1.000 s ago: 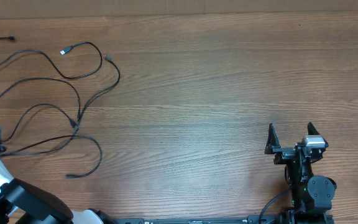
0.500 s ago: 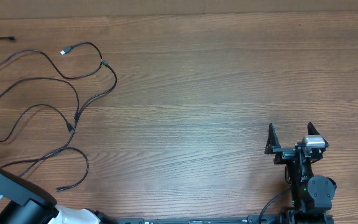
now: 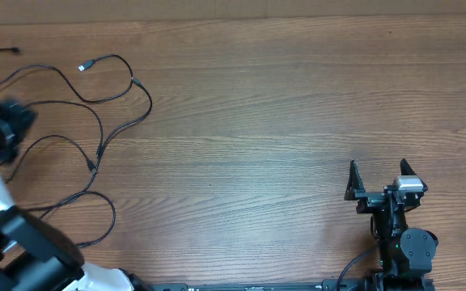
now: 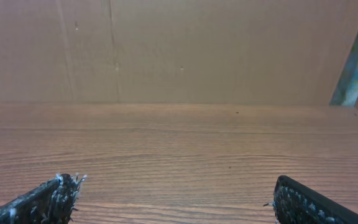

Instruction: Untangle cables

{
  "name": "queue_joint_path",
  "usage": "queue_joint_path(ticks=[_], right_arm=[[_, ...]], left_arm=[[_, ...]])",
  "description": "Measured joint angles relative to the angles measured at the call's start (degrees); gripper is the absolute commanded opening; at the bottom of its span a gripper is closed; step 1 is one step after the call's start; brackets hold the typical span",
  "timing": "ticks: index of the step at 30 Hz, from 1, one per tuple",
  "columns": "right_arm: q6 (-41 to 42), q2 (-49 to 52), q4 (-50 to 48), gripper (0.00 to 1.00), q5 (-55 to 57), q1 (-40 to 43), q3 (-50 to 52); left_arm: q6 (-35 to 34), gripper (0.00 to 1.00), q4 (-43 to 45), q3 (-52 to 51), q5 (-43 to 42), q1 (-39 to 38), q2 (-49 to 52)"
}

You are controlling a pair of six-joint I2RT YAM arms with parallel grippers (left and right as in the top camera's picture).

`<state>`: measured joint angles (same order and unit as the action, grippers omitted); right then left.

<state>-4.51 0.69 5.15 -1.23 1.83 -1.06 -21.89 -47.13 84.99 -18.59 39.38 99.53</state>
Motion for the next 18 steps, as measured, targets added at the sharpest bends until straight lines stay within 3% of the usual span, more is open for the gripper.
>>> queue_joint_path(ticks=[5, 8, 14, 18], right_arm=[[0.02, 0.00, 0.00, 1.00, -0.02, 0.00, 0.00], [0.00, 0.00, -0.02, 1.00, -0.02, 0.02, 0.00], [0.00, 0.00, -0.02, 1.00, -0.02, 0.00, 0.00], [-0.02, 0.00, 0.02, 1.00, -0.02, 0.02, 0.00]], left_arm=[[8.41, 0.84, 0.02, 0.00, -2.58, -11.63, 0.00], [11.26, 0.80, 0.00, 0.00, 2.97, -18.69, 0.00], [14.60, 0.87, 0.04, 0.02, 16.81, -27.85, 1.51], [18.88, 0.88, 0.24, 0.04, 20.87, -30.60, 5.86]])
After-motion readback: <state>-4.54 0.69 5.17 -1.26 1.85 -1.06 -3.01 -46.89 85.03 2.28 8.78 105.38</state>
